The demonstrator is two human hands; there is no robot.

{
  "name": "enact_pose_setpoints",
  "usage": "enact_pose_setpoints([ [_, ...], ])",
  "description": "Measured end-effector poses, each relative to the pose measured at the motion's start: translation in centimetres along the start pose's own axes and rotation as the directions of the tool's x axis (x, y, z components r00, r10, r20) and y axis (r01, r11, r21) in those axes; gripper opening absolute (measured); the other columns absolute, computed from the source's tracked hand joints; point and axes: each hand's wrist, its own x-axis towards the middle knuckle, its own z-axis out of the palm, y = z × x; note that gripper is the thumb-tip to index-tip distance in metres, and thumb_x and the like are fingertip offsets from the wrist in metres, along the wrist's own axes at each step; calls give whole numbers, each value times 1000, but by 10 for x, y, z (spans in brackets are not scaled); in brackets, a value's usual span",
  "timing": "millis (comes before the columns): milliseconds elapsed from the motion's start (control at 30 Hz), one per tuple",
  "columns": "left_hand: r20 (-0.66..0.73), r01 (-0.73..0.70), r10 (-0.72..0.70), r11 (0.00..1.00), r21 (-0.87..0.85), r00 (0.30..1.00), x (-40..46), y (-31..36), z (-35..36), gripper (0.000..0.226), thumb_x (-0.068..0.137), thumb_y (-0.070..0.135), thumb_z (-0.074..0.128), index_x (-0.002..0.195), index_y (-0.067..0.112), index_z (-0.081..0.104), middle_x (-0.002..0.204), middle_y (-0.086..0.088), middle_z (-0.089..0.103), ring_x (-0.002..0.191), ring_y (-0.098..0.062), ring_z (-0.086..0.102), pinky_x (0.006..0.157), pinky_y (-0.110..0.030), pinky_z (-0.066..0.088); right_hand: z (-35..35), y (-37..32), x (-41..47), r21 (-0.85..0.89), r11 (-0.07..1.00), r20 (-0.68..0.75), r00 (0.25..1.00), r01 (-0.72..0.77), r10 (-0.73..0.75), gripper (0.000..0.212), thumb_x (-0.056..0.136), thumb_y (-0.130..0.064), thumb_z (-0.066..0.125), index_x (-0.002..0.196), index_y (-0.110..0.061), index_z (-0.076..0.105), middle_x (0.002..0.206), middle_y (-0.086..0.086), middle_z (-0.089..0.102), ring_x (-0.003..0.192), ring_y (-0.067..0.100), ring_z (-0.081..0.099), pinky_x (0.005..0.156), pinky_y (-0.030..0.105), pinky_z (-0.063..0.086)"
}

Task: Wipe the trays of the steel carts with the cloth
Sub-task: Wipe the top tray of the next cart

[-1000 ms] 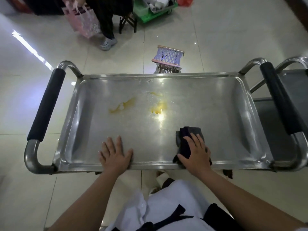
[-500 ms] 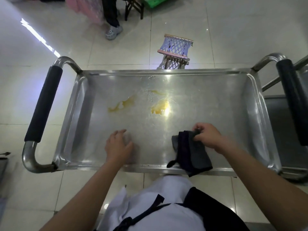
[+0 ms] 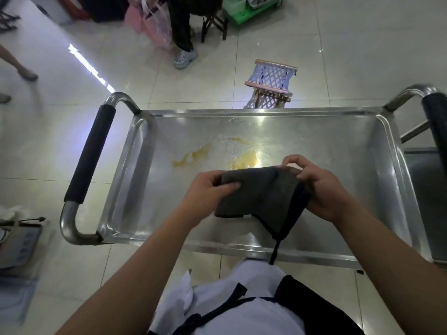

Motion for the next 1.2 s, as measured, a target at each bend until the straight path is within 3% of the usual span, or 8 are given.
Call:
enact_pose_setpoints([
  [100,-2,92,-94,984,-150,996,-8,12,-12,11,92,31,67,98,23,73,90,7,75,82,-11,72,65,-22,56,2,19,5,-76,981,-13,984,-177,177,40,94,-32,63,133,-24,58,125,13,66,109,31,65,84,42,53],
  [167,16,130,-130,965,-227,991,-12,15,-16,14,94,29,65,100,19,72,88,6,76,78,-9,72,60,-20,55,8,34,11,-235,921,5,947,-310,320,67,71,-43,86,130,-25,61,124,11,68,115,34,65,97,51,52],
  [233,0,189,-200,929,-318,980,-16,16,-21,15,95,27,62,101,16,71,83,6,77,72,-9,73,56,-22,55,13,47,15,-300,903,20,944,-308,329,64,61,-33,92,118,-16,70,117,15,71,109,37,67,100,57,51],
  [467,-25,383,-448,790,-479,894,-26,-14,-38,33,94,29,65,116,4,67,107,-14,74,97,-31,72,81,-42,59,22,43,20,0,968,-42,967,-251,250,46,82,-28,77,120,-3,68,120,19,70,111,36,67,100,50,51],
  [733,-121,108,-186,874,-475,975,-35,-35,-26,22,92,4,61,113,9,68,107,-8,70,103,-26,64,82,-36,56,20,21,4,-218,976,-21,1000,7,-12,21,97,1,55,112,-6,68,99,5,73,97,22,68,87,38,55],
  [867,-228,-126,52,939,-320,972,-35,-30,-21,28,82,-16,61,85,10,71,88,1,68,87,-13,62,79,-24,53,14,8,-18,-466,830,35,944,307,-329,40,90,16,54,95,-16,78,104,2,76,107,19,68,90,31,55],
  [1000,-226,-112,86,988,-105,970,-35,-40,2,25,85,-11,66,84,13,73,102,7,65,83,-4,65,79,-19,54,-2,15,-42,-724,596,46,887,346,-460,44,85,17,61,89,-22,80,119,-9,69,115,6,61,93,17,48],
  [1200,114,133,-146,985,110,983,-45,-114,42,36,86,-14,57,91,18,71,121,2,62,95,-6,65,72,-15,54,-35,109,-79,-934,355,-78,990,-31,-118,50,78,12,59,93,-32,77,112,-12,64,112,8,57,103,31,44],
])
